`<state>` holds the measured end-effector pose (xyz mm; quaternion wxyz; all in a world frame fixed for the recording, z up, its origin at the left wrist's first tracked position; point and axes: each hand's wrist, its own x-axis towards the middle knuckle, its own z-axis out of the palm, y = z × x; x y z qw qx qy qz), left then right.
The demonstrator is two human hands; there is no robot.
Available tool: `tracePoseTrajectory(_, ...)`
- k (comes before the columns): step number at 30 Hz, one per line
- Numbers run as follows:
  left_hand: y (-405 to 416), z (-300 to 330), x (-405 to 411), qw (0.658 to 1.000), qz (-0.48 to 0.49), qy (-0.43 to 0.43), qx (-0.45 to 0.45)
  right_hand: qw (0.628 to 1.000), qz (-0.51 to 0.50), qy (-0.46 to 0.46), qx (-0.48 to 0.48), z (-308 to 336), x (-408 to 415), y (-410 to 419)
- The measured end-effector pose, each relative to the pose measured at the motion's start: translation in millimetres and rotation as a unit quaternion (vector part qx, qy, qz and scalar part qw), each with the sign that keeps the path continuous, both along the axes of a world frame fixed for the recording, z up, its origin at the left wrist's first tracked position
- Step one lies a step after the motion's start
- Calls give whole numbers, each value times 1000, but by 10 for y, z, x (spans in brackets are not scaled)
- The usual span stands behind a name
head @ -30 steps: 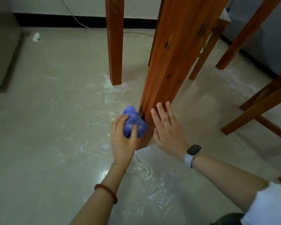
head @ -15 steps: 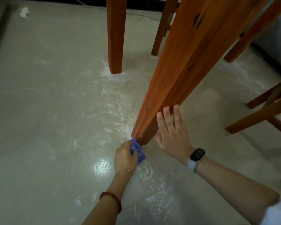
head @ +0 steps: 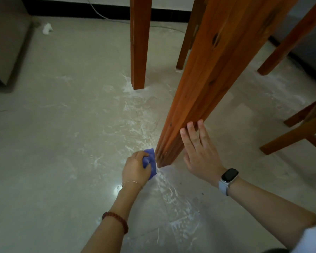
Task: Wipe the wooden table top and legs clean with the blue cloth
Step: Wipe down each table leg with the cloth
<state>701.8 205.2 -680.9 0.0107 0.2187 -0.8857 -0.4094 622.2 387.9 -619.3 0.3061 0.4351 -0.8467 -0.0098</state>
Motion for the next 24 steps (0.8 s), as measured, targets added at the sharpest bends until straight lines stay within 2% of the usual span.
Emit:
tracePoseTrajectory(5,52,420,305,980,87,95,154,996,9,-94,7,196,130,81)
tracePoseTrajectory(8,125,711,372,962,131,133,198,978,62,-195,-44,391,261,83)
tracePoseTrajectory(11,191,925,371,959,122,149,209,914,140,-376,-64,533,509,3)
tracePoseTrajectory(14,220,1048,385,950,114,157,244,875,145,-456,-73,543,619,-112)
tracePoseTrajectory(16,209,1101,441,942,113,156,275,858,122,-477,-145,551,595,-175)
tracePoseTrajectory(19,173,1101,583,924,81,137,348,805,72,-537,-243,589,587,-175)
tracePoseTrajectory(21,133,1054,670,915,76,119,379,778,23,-564,-275,608,586,-144)
tracePoseTrajectory(24,63,940,741,929,107,123,332,713,-67,-636,-287,632,567,-128)
